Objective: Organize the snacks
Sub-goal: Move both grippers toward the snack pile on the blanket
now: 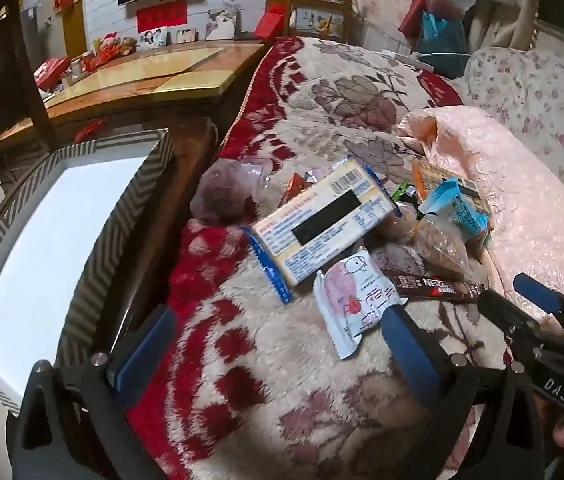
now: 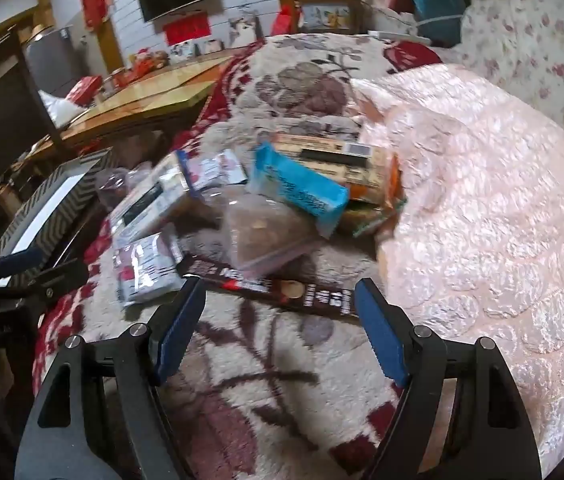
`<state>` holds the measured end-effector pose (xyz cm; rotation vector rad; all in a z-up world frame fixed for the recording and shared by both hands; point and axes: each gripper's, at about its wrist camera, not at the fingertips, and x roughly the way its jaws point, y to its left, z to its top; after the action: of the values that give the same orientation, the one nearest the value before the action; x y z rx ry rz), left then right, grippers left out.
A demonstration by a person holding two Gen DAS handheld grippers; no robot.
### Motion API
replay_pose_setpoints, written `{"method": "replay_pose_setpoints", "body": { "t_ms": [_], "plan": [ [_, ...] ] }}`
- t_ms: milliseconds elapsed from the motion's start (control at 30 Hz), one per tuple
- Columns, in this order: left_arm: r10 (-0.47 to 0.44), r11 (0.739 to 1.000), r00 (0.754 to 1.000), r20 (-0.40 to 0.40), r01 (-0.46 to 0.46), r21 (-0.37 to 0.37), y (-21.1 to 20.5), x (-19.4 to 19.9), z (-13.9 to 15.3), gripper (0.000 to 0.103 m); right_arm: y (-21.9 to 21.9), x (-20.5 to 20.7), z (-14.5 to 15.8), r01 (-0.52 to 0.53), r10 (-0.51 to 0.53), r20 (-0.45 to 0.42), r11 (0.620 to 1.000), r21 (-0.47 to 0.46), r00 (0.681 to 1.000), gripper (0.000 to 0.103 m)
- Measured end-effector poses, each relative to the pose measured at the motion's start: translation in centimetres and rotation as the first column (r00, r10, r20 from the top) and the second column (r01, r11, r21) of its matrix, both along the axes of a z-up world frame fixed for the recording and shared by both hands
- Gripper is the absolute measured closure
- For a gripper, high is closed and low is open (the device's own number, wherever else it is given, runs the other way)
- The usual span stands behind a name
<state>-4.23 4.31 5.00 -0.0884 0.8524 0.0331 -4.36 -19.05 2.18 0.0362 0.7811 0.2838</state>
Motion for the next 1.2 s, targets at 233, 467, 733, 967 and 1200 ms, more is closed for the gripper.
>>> {"method": "replay_pose_setpoints", "body": {
  "t_ms": [233,467,733,967,1200],
  "plan": [
    [-0.004,1.000,1.000,0.012,0.004,-0.015,-0.2,-0.3,0.0,0.000,-0.3,0.3,0.1,-0.048,0.048,-0.021,0.999,-0.012,0.999,0.025],
    [0.005,1.000,1.000,-0.020,-0.005,-0.005,-0.2,0.6,0.4,0.000,0.0,0.5,-0.4,-0.059,0.059,-0.037,0.998,-0.009,0.998,0.025],
    [0.006,1.000,1.000,-0.009,-0.006,0.018,0.2,1.2,0.6,0.000,0.6,0.5,-0.2,-0.077,0.076,-0.036,0.997,-0.017,0.996,0.025],
    [0.048,0.999,0.998,-0.029,-0.049,-0.015,2.8,1.8,0.5,0.000,1.2,0.7,-0.2,-0.100,0.099,-0.043,0.995,-0.021,0.994,0.025],
    [0.099,0.993,0.994,-0.053,-0.102,-0.064,5.7,5.1,1.4,0.000,1.9,1.2,-0.6,-0.120,0.119,-0.066,0.993,-0.014,0.991,0.025]
  ]
}}
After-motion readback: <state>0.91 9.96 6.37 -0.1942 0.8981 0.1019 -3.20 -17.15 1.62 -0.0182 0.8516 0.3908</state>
